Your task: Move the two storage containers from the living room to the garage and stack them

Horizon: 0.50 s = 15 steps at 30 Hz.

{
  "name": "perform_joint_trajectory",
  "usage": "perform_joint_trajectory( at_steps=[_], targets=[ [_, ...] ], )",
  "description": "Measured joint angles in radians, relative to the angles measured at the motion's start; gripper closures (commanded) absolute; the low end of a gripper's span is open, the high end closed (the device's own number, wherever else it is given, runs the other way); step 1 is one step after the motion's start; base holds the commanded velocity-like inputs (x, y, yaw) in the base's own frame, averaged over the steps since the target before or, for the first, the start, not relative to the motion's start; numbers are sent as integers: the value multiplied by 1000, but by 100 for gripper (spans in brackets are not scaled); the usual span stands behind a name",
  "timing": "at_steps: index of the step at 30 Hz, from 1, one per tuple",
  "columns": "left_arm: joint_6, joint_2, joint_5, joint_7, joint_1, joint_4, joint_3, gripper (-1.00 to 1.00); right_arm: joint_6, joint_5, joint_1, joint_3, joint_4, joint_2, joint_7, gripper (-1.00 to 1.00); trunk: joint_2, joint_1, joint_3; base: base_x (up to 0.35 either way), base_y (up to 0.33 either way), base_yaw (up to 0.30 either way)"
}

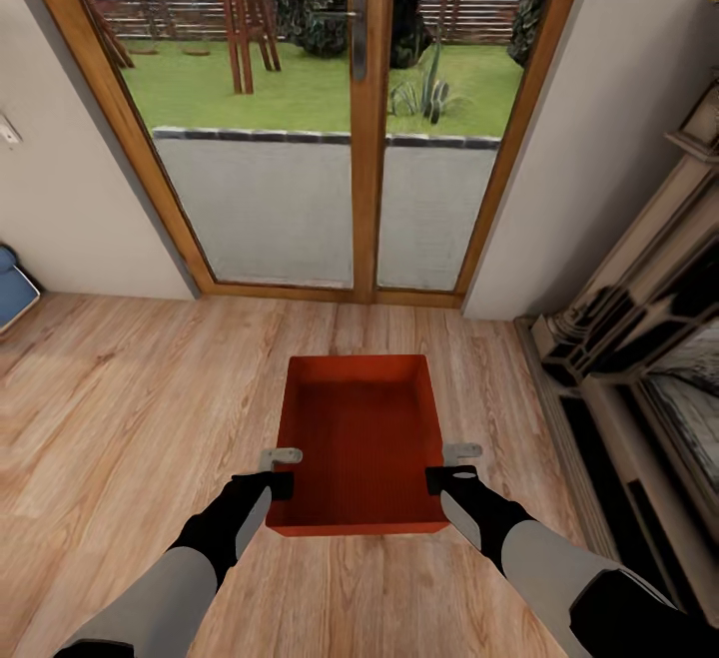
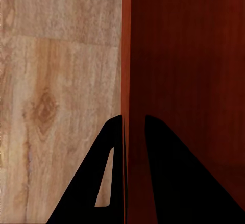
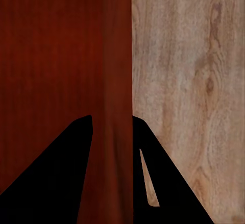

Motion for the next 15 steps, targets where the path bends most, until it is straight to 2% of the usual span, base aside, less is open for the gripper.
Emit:
perform_joint_trajectory(
  at_steps=[15],
  targets=[
    [0,0,0,0,0,0,0,100,0,0,0,0,0,0,0,100,105,-58,47,0,0,0]
  ],
)
